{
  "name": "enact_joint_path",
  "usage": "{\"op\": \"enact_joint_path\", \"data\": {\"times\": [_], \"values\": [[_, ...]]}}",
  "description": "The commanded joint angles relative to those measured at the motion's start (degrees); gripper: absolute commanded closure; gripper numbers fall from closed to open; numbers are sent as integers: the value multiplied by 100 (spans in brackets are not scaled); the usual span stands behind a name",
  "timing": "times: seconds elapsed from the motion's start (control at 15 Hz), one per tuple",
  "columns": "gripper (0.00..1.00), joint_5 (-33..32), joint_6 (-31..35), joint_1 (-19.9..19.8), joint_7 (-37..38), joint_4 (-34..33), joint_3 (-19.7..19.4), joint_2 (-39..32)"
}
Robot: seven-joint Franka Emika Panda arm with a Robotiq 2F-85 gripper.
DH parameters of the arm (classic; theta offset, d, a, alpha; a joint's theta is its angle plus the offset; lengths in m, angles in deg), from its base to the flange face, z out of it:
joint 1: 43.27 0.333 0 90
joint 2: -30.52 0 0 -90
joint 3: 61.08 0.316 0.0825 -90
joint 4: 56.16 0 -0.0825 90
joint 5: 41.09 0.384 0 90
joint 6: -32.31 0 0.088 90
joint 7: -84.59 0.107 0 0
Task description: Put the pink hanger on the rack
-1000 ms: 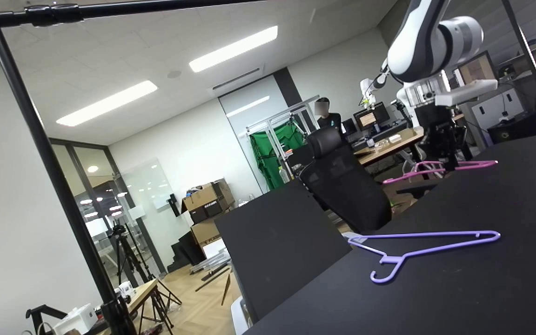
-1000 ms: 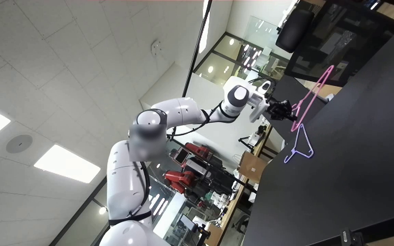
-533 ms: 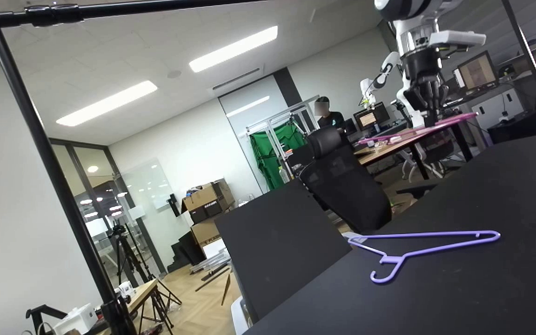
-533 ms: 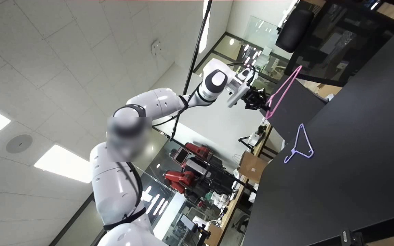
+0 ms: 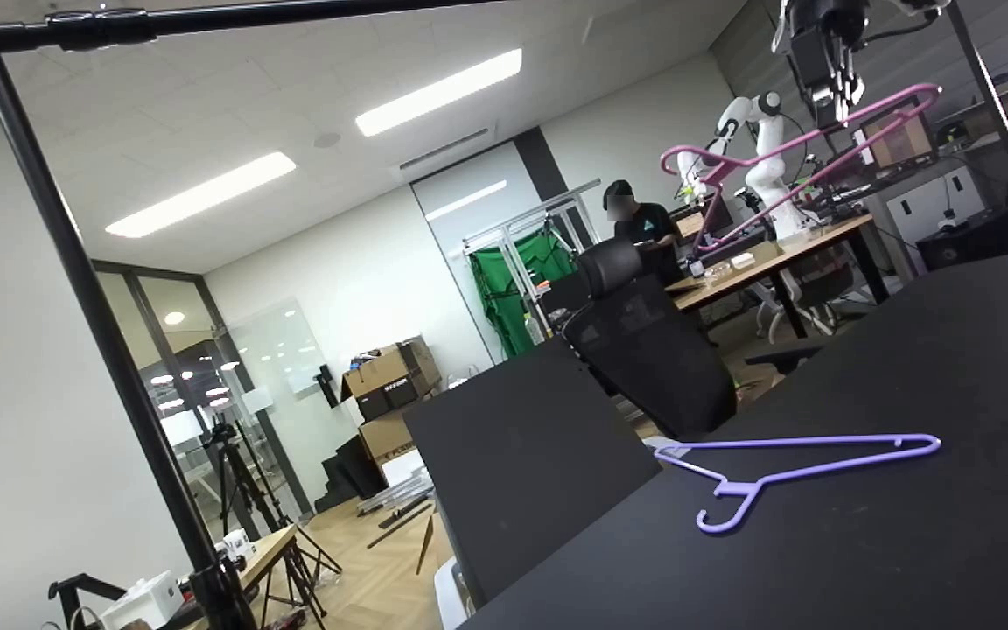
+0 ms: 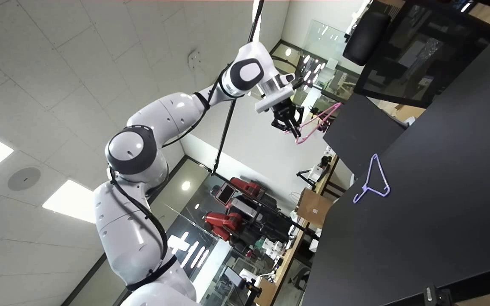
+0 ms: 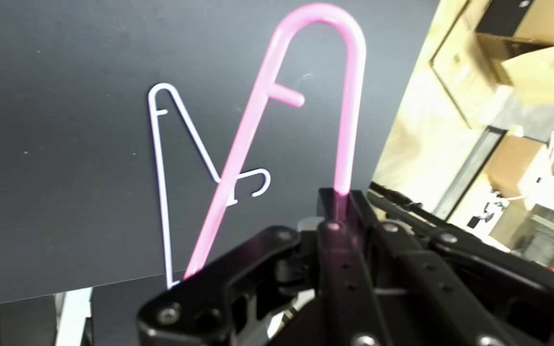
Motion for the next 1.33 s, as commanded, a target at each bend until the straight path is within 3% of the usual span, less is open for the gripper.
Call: {"op": "enact_joint_path", "data": {"times": [0.0,0.27,0.53,0.87,1.27], "values": [[98,565,-1239,-170,-623,-461,-209,-68],[98,1066,-2514,-314,-1093,-1015,-541,-298],[98,1602,-3012,-373,-1165,-1328,-778,-425],[98,2616,-2769,-393,-627,-1320,-1036,-436],[98,3258,-2435,-295,-80,-1359,-1227,-528]]}}
